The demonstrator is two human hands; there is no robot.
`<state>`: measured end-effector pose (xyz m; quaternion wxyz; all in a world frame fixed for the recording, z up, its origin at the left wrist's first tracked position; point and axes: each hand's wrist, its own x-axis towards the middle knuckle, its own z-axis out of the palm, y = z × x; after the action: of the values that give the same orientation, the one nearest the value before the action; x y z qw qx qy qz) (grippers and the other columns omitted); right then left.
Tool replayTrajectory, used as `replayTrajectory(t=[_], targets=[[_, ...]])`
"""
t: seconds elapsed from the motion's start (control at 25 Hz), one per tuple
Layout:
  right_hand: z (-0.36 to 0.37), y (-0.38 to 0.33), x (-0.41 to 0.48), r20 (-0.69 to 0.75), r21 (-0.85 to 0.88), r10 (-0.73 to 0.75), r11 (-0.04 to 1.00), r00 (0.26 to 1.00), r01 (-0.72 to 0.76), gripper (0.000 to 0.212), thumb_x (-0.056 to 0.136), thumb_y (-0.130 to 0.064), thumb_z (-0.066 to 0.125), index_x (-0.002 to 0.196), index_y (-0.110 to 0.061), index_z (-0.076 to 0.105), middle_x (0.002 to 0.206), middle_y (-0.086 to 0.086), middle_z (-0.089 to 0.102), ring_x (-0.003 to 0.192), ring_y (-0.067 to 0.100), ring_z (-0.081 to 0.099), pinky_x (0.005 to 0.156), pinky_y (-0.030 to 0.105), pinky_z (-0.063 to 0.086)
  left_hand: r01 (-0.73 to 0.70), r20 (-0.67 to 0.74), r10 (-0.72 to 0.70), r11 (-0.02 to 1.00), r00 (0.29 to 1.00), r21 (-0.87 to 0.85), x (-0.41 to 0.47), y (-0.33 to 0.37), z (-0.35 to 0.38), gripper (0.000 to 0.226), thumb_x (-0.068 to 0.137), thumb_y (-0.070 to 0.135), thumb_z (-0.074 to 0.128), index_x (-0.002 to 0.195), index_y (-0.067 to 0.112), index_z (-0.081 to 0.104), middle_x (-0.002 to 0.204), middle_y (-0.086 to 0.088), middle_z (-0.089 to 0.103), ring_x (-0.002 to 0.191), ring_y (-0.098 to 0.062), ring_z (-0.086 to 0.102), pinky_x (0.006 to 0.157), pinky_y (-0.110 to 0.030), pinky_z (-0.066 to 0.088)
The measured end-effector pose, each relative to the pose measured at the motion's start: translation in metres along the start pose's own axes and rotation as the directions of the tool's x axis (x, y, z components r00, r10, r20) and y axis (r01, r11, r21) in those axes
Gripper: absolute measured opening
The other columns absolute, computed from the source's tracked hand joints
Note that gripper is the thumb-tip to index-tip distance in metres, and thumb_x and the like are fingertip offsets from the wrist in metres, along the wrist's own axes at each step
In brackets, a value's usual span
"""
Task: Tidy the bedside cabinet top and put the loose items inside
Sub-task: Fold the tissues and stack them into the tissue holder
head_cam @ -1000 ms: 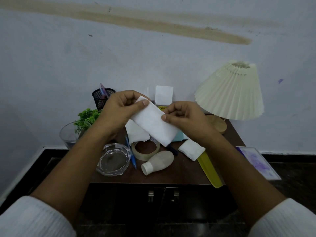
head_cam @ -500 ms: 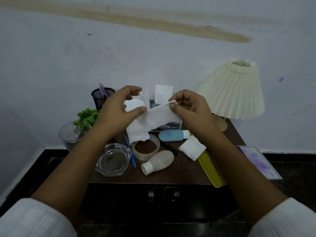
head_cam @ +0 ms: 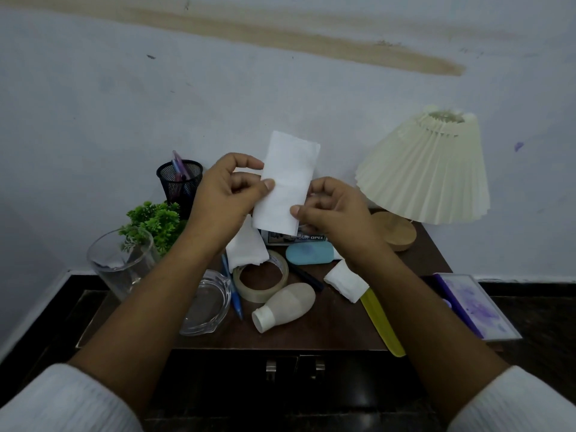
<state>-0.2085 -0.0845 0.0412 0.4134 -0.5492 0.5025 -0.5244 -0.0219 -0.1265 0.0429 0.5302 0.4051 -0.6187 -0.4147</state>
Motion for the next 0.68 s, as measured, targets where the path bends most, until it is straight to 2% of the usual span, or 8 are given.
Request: replayTrajectory(t=[0.12, 0.24, 0.32, 0.44, 0.52, 0.6, 0.68], targets=[[-0.002, 0.006, 0.013, -0.145, -0.070, -0.084, 0.995, 0.986, 0.074, 0.015, 0.086, -0.001, 0.074, 0.095, -0.004, 0.062, 0.080, 0.024, 0.068, 0.066, 0.027, 0.067, 0.062, 0.040, 0.062, 0.005, 0.015, -0.005, 1.000, 1.000, -0.008, 0.007, -0.007, 0.004, 0.028, 0.089, 0.008, 0.073, 0.107, 0.022, 0.056, 0.097, -0.004, 0.074, 0.086, -0.027, 0.073, 0.073, -0.043, 0.062], [-0.002, 0.011, 0.023, -0.283, -0.181, -0.207, 0.970, 0.936, 0.160, 0.025, 0.083, -0.001, 0.074, 0.084, -0.019, 0.057, 0.082, 0.012, 0.068, 0.063, 0.026, 0.066, 0.060, 0.044, 0.061, -0.099, 0.063, 0.094, 0.992, 0.994, 0.082, 0.017, -0.014, 0.009, 0.016, 0.089, 0.001, 0.069, 0.093, 0.016, 0.069, 0.096, -0.009, 0.073, 0.079, -0.028, 0.069, 0.075, -0.047, 0.062], [-0.001, 0.013, 0.027, -0.326, -0.234, -0.269, 0.952, 0.906, 0.198, 0.029, 0.084, 0.000, 0.071, 0.083, -0.023, 0.054, 0.084, 0.007, 0.066, 0.063, 0.027, 0.067, 0.060, 0.046, 0.060, -0.136, 0.053, 0.129, 0.975, 0.990, 0.175, 0.023, -0.018, 0.013, 0.022, 0.090, 0.002, 0.068, 0.095, 0.021, 0.076, 0.093, -0.011, 0.075, 0.080, -0.028, 0.069, 0.077, -0.042, 0.062], [-0.003, 0.018, 0.036, -0.335, -0.266, -0.316, 0.935, 0.888, 0.233, 0.026, 0.087, 0.000, 0.067, 0.086, -0.023, 0.055, 0.087, 0.000, 0.064, 0.062, 0.026, 0.067, 0.060, 0.048, 0.059, -0.137, 0.058, 0.127, 0.969, 0.990, 0.205, 0.033, -0.025, 0.017, 0.031, 0.089, 0.002, 0.069, 0.107, 0.026, 0.077, 0.101, -0.010, 0.075, 0.079, -0.029, 0.069, 0.074, -0.036, 0.061], [-0.005, 0.022, 0.042, -0.316, -0.304, -0.335, 0.922, 0.888, 0.240, 0.021, 0.089, 0.000, 0.065, 0.092, -0.021, 0.064, 0.091, -0.007, 0.067, 0.063, 0.022, 0.068, 0.062, 0.046, 0.060, -0.172, 0.087, 0.156, 0.958, 0.984, 0.227, 0.038, -0.028, 0.019, 0.037, 0.088, 0.000, 0.068, 0.115, 0.024, 0.075, 0.117, 0.000, 0.072, 0.081, -0.020, 0.069, 0.076, -0.028, 0.059], [-0.006, 0.027, 0.048, -0.305, -0.387, -0.347, 0.896, 0.887, 0.217, 0.023, 0.091, -0.001, 0.063, 0.107, -0.016, 0.071, 0.097, -0.014, 0.068, 0.070, 0.010, 0.067, 0.072, 0.036, 0.062, -0.212, 0.108, 0.188, 0.930, 0.976, 0.299, 0.041, -0.029, 0.021, 0.040, 0.089, 0.000, 0.067, 0.121, 0.023, 0.073, 0.129, 0.009, 0.065, 0.085, -0.009, 0.068, 0.079, -0.018, 0.054], [-0.007, 0.032, 0.052, -0.264, -0.494, -0.393, 0.839, 0.881, 0.226, 0.034, 0.092, 0.000, 0.061, 0.123, -0.013, 0.068, 0.108, -0.011, 0.067, 0.082, 0.002, 0.062, 0.086, 0.025, 0.056, -0.223, 0.122, 0.191, 0.905, 0.974, 0.363, 0.044, -0.029, 0.024, 0.041, 0.091, 0.002, 0.066, 0.126, 0.023, 0.071, 0.135, 0.011, 0.061, 0.091, -0.003, 0.066, 0.081, -0.011, 0.051]])
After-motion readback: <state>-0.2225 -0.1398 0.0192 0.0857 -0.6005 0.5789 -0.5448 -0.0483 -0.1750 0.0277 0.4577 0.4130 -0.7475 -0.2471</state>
